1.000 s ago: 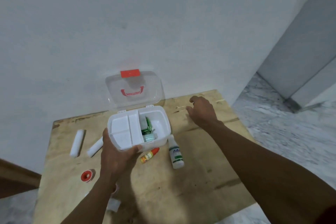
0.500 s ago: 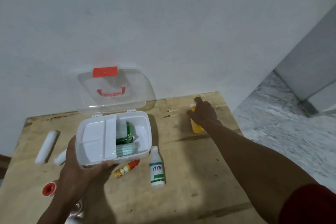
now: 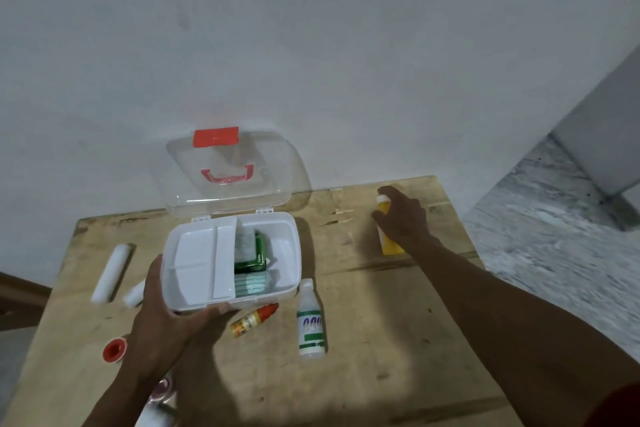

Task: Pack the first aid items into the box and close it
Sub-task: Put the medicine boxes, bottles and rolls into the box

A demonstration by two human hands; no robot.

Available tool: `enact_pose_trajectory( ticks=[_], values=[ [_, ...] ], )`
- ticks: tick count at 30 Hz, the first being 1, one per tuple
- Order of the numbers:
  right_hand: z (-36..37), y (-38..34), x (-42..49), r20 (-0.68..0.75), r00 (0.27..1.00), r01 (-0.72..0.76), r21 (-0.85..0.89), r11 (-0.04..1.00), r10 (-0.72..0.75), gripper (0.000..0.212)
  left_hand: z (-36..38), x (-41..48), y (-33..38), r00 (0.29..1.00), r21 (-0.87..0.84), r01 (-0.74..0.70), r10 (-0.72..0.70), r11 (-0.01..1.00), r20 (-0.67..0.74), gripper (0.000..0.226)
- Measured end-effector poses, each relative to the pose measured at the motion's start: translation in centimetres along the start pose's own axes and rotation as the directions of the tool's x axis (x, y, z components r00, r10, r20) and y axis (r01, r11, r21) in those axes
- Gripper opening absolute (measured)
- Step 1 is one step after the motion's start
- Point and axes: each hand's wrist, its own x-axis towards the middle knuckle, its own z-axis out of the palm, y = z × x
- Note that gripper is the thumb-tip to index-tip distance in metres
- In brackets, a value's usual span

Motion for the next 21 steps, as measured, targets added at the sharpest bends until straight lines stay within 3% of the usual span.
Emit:
enact_pose_trajectory(
  ticks=[5, 9, 14, 16, 21],
  values=[
    [0.2, 0.9, -2.8, -0.199, 0.976, 0.118, 0.172, 0.978, -0.083, 0.046, 0.2, -0.8, 0.8, 0.999, -0.040, -0.003, 0.002, 0.999, -0.035, 0.106],
    [0.6, 0.5, -5.8, -0.407, 0.902, 0.255, 0.227, 0.940, -0.146, 0.043, 0.0, -0.8, 0.5, 0.999, -0.034, -0.026, 0.025, 0.999, -0.026, 0.102],
    [0.1, -2.1, -8.0, -0.553, 0.806, 0.401, 0.246, 0.883, -0.212, 0.043, 0.0, -0.6, 0.3, 0.998, -0.036, -0.062, 0.061, 0.997, -0.025, 0.103],
    [-0.3, -3.9, -8.9, -0.579, 0.783, 0.442, 0.258, 0.859, -0.228, 0.041, 0.0, -0.8, 0.6, 0.997, -0.065, -0.068, 0.066, 0.996, -0.029, 0.102],
    [-0.9, -9.5, -11.4, -0.513, 0.840, 0.433, 0.433, 0.791, -0.179, 0.036, -0.5, -1.5, 1.2, 0.996, -0.093, -0.046, 0.039, 0.995, -0.074, 0.095]
  ],
)
